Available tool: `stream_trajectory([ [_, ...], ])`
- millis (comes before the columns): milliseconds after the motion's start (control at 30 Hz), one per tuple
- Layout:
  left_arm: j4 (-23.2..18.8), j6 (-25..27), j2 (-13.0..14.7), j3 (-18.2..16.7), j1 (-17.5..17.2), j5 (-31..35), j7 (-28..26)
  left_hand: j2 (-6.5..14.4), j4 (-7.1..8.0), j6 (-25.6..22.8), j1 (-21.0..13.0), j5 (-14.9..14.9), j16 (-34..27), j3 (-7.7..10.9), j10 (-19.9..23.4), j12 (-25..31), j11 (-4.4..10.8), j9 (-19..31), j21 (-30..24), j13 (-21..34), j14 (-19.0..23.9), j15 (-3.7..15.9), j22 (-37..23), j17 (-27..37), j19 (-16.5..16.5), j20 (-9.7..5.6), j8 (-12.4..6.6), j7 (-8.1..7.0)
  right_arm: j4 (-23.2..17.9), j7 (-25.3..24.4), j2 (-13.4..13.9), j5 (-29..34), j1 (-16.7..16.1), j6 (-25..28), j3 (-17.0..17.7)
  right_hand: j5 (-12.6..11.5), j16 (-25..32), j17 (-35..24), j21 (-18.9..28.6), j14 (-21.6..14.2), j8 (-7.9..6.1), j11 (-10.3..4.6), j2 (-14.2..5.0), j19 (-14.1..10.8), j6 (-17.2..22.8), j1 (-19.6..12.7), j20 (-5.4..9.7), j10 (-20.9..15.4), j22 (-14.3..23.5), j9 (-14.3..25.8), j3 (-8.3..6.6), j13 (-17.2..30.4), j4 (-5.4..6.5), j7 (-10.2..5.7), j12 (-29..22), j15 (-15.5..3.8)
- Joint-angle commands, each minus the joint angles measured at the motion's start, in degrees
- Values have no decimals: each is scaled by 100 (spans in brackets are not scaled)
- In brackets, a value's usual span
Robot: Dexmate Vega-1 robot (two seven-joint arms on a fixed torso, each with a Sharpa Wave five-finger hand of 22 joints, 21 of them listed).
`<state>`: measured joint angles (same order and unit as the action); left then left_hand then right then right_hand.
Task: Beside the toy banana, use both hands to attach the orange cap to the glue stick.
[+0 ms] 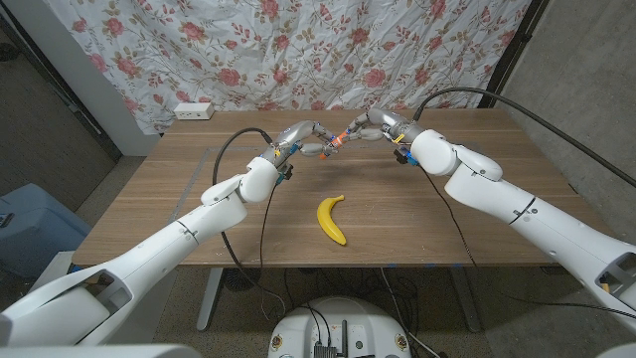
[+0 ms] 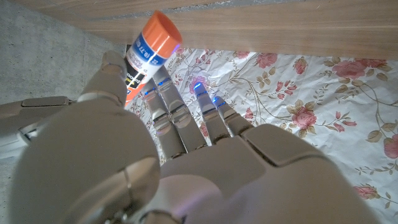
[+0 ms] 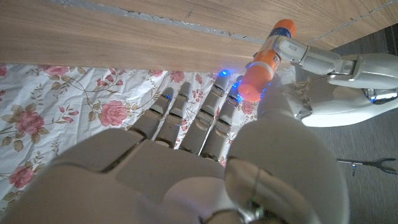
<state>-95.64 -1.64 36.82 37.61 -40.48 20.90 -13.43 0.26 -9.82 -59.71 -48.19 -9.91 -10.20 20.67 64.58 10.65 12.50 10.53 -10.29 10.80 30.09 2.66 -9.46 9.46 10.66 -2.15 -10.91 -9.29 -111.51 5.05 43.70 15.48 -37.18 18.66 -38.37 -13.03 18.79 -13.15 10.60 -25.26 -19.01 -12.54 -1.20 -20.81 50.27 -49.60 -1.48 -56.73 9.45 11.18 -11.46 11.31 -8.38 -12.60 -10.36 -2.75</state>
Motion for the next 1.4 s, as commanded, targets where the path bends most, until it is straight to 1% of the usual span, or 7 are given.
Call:
stream_trajectory([
  [33,43,-54,0,-4,29,12,10,176,23,-580,-7,-38,-22,62,28,34,30,28,-38,10,-22,752,-13,15,-3,-193,-64,62,16,89,58,-128,12,-53,31,-43,-52,0,0,49,95,-2,154,10,-129,80,-100,137,16,-4,63,18,14,-4,11,-583],
  [200,57,-41,-10,-1,39,14,16,175,24,-578,-6,-37,-20,61,30,35,29,28,-38,10,-24,751,-13,15,-4,-195,-63,63,55,71,49,-158,21,-95,40,-104,-102,8,0,129,243,4,235,48,-403,177,-157,356,17,-6,132,18,42,-2,15,-525],
  [433,69,-23,-19,1,41,10,13,179,27,-568,-4,-38,-22,61,30,34,30,28,-38,10,-20,751,-13,15,-2,-194,-60,67,102,48,36,-179,35,-139,43,-161,-142,14,-6,192,302,14,292,104,-484,252,-201,640,17,-1,186,19,57,0,34,-447],
  [567,67,-7,-15,1,42,9,22,178,26,-569,-6,-38,-21,61,28,34,30,28,-38,10,-21,752,-13,15,-3,-192,-60,70,135,130,59,-175,87,-164,14,-227,-204,14,-12,321,368,19,333,175,-591,335,-273,919,17,2,236,24,78,3,35,-296],
  [900,100,-23,-10,14,79,7,49,178,24,-577,-8,-38,-18,62,25,33,29,28,-38,10,-24,754,-13,14,-4,-197,-64,71,251,263,87,-268,154,-326,13,-329,-302,6,-24,539,625,28,470,359,-1146,546,-370,1374,16,-14,361,29,115,11,30,-133],
  [1200,100,-22,18,12,102,4,93,177,23,-578,-10,-38,-18,62,19,31,29,28,-38,9,-25,754,-13,13,-3,-194,-65,64,345,398,129,-341,208,-514,16,-487,-443,10,-46,872,802,50,580,696,-1748,715,-475,1958,16,-34,468,28,131,54,35,79],
  [1400,85,-18,46,3,100,15,104,181,25,-573,-10,-38,-20,61,19,31,29,29,-37,10,-22,752,-13,14,-5,-191,-63,69,414,551,169,-445,250,-625,35,-560,-527,1,-49,1112,854,186,621,935,-2203,919,-565,2355,17,-36,559,24,195,115,39,227],
])
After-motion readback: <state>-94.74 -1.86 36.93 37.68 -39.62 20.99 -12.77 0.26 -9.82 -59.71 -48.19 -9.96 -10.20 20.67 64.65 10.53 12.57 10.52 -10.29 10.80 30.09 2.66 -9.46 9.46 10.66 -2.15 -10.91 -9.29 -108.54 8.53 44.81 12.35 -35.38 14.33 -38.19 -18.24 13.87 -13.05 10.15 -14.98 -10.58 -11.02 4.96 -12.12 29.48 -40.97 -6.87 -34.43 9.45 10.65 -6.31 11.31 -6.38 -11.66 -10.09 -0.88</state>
